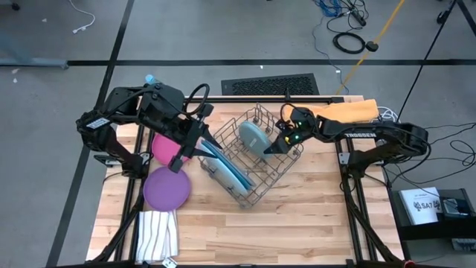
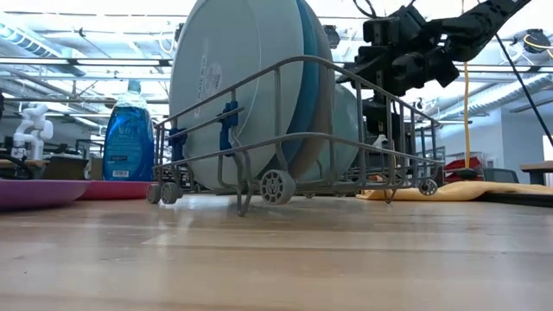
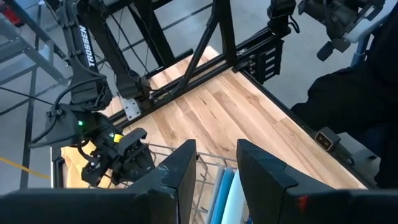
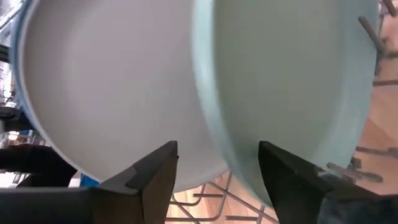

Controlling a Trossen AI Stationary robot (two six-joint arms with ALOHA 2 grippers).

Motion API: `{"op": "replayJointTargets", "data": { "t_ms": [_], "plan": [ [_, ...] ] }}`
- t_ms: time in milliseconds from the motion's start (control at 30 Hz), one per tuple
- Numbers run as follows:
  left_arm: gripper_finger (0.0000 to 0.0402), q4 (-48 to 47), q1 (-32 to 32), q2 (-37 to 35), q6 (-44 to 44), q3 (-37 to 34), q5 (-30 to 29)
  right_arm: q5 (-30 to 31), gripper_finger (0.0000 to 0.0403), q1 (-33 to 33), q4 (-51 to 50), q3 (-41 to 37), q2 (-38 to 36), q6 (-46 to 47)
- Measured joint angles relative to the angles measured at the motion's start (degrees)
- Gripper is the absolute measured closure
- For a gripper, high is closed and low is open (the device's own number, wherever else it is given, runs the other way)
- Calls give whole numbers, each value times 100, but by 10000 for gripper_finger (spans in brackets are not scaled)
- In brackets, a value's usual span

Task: Sort dishes
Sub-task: Put the pink plate into the dish rack

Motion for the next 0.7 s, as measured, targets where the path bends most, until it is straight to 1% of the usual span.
{"op": "replayJointTargets", "data": {
  "t_ms": [167, 333, 533, 700],
  "plan": [
    [283, 2, 0, 0, -4, 0, 0, 24, 182, 2, 52, 1, -186, -22],
    [283, 23, 0, 0, -2, 0, 0, 248, 182, 7, -128, 3, -423, -106],
    [283, 22, 0, 0, -4, 0, 2, 826, 181, 49, -423, 10, -647, -182],
    [283, 19, 0, 0, -1, 0, 3, 1661, 181, 194, -581, 37, -684, -72]
  ]
}}
